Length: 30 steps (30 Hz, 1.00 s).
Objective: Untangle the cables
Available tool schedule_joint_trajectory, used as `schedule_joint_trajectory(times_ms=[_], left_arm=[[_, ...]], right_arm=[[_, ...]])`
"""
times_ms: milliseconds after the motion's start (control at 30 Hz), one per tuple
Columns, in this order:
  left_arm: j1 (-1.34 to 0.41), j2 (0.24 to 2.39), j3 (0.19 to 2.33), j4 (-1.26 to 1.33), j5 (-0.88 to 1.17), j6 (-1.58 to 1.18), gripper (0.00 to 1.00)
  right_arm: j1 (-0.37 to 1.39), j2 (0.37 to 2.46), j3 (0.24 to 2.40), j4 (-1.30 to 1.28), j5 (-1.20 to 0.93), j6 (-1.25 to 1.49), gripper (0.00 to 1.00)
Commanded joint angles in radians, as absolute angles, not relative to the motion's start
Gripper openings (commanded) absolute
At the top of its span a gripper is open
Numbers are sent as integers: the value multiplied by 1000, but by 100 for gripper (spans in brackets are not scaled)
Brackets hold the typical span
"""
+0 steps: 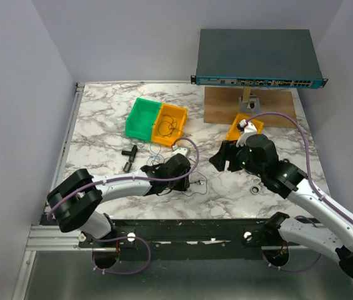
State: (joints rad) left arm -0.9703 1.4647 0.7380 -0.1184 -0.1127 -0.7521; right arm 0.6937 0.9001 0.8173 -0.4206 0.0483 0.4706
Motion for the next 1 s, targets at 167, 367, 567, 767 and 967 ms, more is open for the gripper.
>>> schedule_joint_trajectory(times_ms=[167,367,567,767,967], left_arm=[[-992,1465,782,-133,-176,-749,8],[-993,1331,804,-247,-158,-698,6],[-990,1217,826,-371,-152,-623,0],[-937,1077,826,-433,-92,-580,0],[-840,929,861,-413,84,-442,0]], right_arm=[[695,901,791,-390,67,467,72],[695,950,725,-327,30,477,72],[696,1057,659,-159,-151,471,75],[709,1194,674,-79,-229,465,77],[709,1228,670,34,-247,480,78]])
